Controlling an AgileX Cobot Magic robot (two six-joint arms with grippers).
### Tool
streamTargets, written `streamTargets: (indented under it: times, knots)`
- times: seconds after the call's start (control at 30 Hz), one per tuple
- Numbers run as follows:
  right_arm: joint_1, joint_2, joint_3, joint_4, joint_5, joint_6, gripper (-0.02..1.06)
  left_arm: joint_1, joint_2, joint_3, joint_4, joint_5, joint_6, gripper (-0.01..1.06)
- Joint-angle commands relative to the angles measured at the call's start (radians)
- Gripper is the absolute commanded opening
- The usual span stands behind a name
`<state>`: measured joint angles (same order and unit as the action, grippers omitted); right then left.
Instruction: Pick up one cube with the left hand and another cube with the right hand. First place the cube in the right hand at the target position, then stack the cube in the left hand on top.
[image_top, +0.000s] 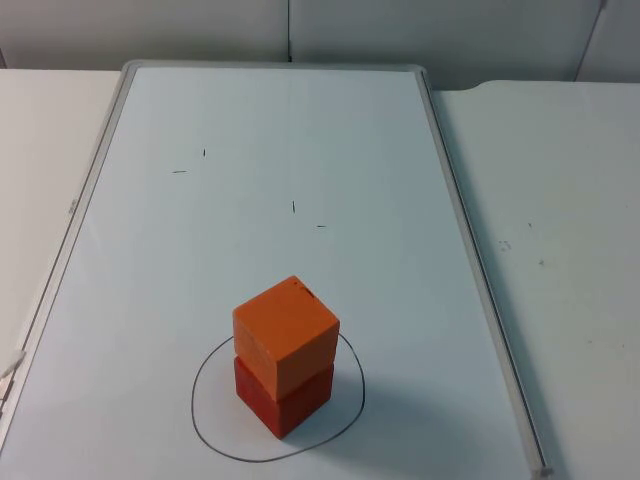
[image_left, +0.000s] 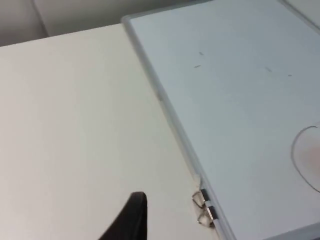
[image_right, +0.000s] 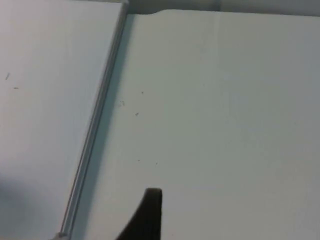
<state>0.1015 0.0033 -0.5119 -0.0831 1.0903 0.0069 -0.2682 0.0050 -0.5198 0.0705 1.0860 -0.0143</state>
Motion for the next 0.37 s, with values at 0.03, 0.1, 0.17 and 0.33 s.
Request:
streamTargets:
  times: [0.03, 0.1, 0.17, 0.33]
  knots:
    - [-0.047, -0.003, 0.005, -0.001, -0.015, -0.007, 0.88, 0.117, -0.005, 0.007, -0.006, -0.009, -0.007, 1.05]
    - [-0.056, -0.003, 0.005, -0.001, -0.015, -0.007, 0.88, 0.155, -0.005, 0.007, -0.006, -0.009, -0.007, 1.05]
    - [-0.064, -0.003, 0.005, -0.001, -0.015, -0.007, 0.88, 0.207, -0.005, 0.007, -0.006, -0.009, -0.007, 1.05]
    - [-0.064, -0.003, 0.005, -0.001, -0.015, -0.007, 0.88, 0.265, -0.005, 0.007, -0.006, -0.009, -0.007, 1.05]
